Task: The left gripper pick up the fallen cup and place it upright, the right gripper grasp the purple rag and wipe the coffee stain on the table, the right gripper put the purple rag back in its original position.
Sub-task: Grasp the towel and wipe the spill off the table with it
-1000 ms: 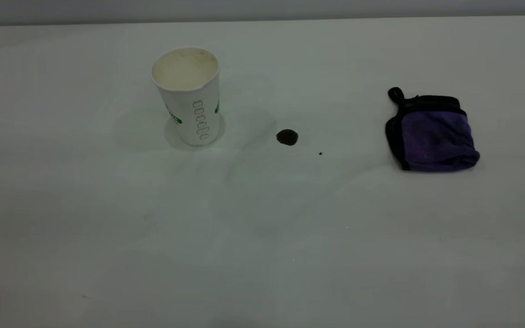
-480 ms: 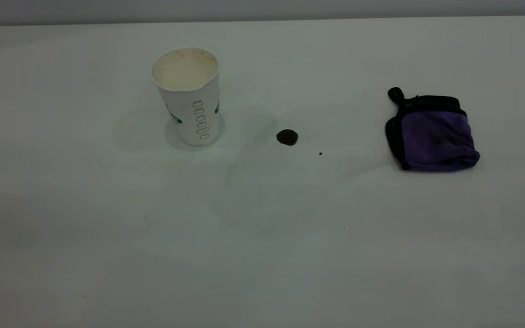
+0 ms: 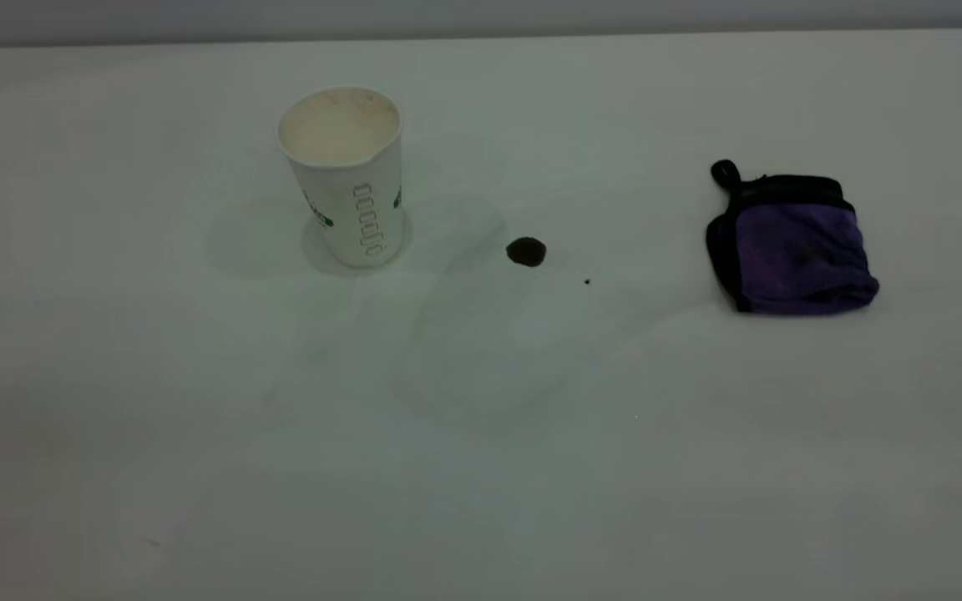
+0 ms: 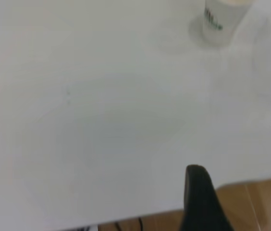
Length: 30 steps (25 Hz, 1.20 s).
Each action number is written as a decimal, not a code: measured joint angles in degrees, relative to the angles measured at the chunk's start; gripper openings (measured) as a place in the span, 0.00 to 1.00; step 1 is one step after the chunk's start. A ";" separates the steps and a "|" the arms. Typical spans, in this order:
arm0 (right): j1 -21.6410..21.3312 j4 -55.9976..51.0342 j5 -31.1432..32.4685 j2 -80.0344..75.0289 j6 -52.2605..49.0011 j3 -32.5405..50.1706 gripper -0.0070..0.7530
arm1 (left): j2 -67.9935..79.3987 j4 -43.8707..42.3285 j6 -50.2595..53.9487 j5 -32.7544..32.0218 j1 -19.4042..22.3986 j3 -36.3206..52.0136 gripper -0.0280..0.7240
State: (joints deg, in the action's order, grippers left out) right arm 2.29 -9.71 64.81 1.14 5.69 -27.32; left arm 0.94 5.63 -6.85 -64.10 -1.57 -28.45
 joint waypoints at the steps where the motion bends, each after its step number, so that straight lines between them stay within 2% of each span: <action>1: 0.00 0.00 0.00 0.00 0.00 0.00 0.57 | -1.06 0.00 0.00 0.00 0.00 0.00 0.67; 14: 0.00 -2.44 -1.25 -1.09 0.00 -1.06 0.59 | -2.14 0.05 0.00 -0.68 0.00 0.00 0.67; 19: 0.00 -4.67 -3.92 -15.31 1.35 -4.73 0.72 | -2.14 0.05 0.00 -0.80 0.00 0.00 0.67; 22: 0.00 -7.41 -8.08 -25.42 5.67 -6.30 0.78 | -2.14 0.05 0.00 -0.80 0.00 0.00 0.67; 30: 0.00 -18.83 -16.81 -53.08 22.92 -10.19 0.79 | -2.14 0.05 0.11 -0.80 0.00 0.00 0.67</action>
State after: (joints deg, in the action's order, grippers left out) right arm 2.29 -28.54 48.00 -51.95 28.61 -37.50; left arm -1.20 5.68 -6.74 -64.90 -1.57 -28.45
